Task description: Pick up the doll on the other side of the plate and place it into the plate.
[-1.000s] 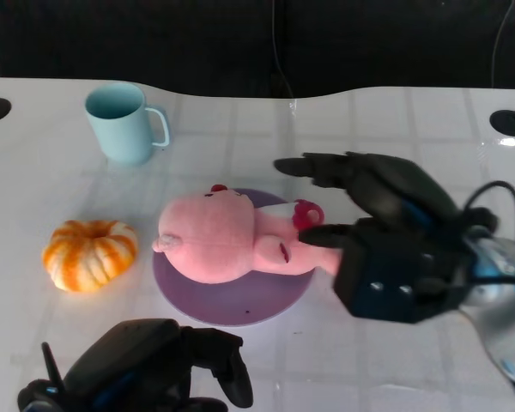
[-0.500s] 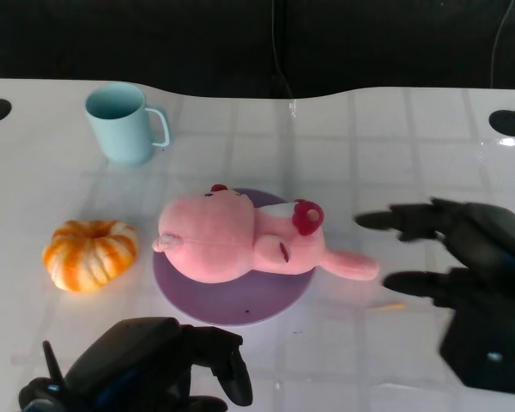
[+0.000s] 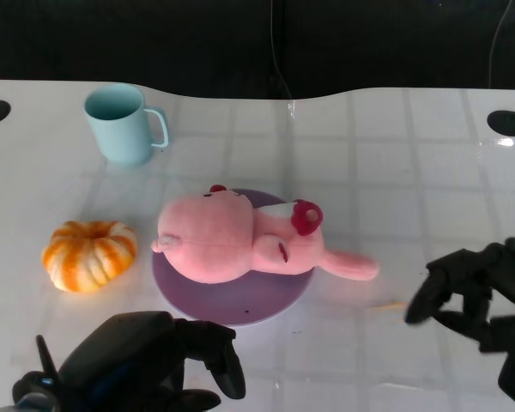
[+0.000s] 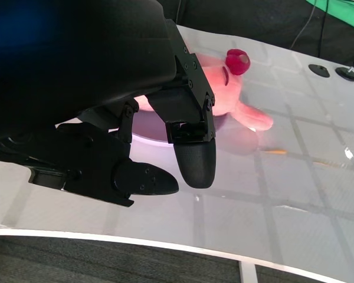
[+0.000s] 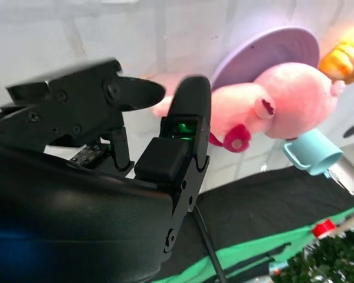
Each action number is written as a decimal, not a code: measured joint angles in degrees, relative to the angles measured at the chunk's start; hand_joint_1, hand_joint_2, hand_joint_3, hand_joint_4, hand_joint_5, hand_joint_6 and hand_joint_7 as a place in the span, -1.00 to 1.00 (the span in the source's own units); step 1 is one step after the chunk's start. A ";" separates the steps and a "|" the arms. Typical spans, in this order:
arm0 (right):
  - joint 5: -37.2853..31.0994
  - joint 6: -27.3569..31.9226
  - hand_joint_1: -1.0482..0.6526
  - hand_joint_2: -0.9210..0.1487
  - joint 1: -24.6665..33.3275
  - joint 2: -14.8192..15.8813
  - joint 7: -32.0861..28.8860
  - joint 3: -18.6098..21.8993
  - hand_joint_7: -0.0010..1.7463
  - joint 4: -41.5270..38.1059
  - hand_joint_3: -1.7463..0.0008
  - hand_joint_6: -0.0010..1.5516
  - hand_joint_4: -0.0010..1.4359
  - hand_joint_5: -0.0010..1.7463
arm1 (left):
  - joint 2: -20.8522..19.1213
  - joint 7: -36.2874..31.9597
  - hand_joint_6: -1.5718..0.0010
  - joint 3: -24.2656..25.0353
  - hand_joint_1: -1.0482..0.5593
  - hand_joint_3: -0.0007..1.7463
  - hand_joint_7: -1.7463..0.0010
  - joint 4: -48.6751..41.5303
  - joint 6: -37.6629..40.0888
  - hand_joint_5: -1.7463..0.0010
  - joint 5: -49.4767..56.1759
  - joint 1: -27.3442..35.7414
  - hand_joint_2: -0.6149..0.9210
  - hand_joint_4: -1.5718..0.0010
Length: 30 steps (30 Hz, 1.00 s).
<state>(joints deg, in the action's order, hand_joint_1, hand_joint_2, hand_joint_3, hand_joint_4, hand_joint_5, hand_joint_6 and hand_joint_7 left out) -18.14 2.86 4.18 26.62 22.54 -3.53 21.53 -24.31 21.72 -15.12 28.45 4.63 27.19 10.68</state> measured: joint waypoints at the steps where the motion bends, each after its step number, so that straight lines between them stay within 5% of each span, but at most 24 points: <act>1: -0.37 0.44 0.26 -0.16 0.17 0.06 0.25 -0.14 0.46 -0.03 -0.30 0.08 0.12 0.95 | -0.09 0.00 -0.03 0.05 0.05 -0.71 -0.02 -0.30 -0.06 -0.70 -0.05 -0.12 1.00 0.11; 12: -3.46 3.08 0.16 -0.27 -1.73 0.74 2.49 -2.25 0.75 -5.83 -0.21 -0.07 0.13 1.00 | -0.21 0.00 -0.04 0.19 0.06 -0.71 -0.03 -0.85 -0.48 -0.73 -0.08 -0.32 1.00 0.11; 30: -4.60 6.03 0.13 -0.28 -3.47 1.10 4.03 -4.40 0.71 -5.81 -0.20 -0.06 0.10 1.00 | -0.90 0.25 -0.02 1.07 0.07 -0.72 -0.02 -0.85 -1.56 -0.69 -0.83 0.09 1.00 0.10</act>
<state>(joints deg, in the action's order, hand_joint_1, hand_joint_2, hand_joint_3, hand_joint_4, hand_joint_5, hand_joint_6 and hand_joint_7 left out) -22.74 8.90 0.71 27.72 26.57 -7.93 15.72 -25.21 21.97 -14.05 27.60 3.07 26.37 10.76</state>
